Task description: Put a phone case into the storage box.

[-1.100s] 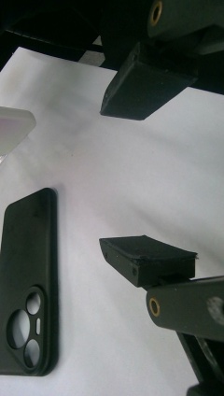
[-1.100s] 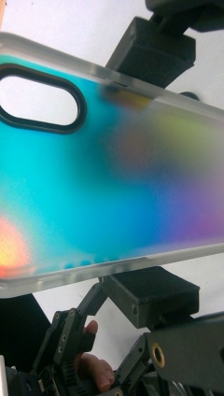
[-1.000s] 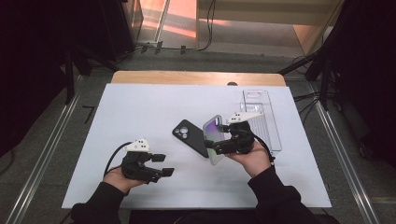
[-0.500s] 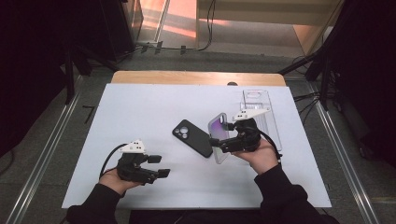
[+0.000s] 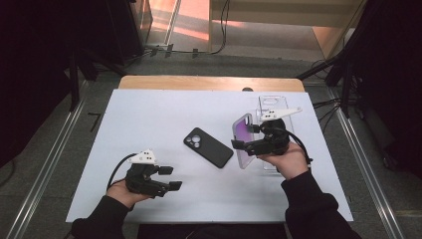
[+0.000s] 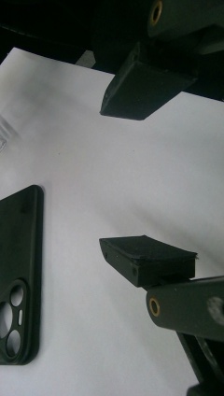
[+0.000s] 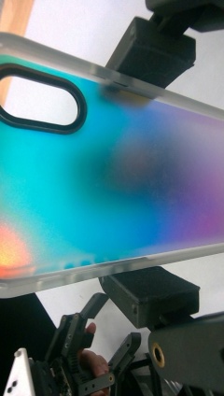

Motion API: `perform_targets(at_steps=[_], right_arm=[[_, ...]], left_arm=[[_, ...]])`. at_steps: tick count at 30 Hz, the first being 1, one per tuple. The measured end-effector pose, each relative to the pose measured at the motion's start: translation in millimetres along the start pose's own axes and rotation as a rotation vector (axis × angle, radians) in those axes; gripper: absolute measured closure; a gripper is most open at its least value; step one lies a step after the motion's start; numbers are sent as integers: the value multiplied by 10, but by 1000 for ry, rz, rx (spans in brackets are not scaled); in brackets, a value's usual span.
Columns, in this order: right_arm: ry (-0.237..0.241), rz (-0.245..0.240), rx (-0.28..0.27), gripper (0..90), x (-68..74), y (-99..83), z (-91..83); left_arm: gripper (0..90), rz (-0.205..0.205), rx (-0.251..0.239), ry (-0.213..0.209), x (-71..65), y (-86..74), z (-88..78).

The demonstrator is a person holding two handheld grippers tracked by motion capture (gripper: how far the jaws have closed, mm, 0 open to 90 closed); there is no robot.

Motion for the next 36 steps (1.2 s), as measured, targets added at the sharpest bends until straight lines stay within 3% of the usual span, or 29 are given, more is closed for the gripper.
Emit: perform_targets(at_steps=[11,16,29,36], right_arm=[[-90,51,-49,153,-254,114,-244],[-160,83,-60,153,-400,145,-329],[-255,115,-74,153,-661,161,-425],[-320,152,-103,153,-891,134,-504]], left_arm=[[308,-8,-1,1,18,-3,-6],[308,-7,0,3,21,-4,-2],[308,-10,-4,0,23,0,-6],[308,-9,-7,2,19,3,-6]])
Point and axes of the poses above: each handheld gripper's, and its own axes: z roughly forward along the jaws, y roughly out of its top, x roughly to its left, the point moved 8 cm from there along z, roughly forward along the jaws, and after that the axes turned 7 degrees about -z, right-handed, at the moved point
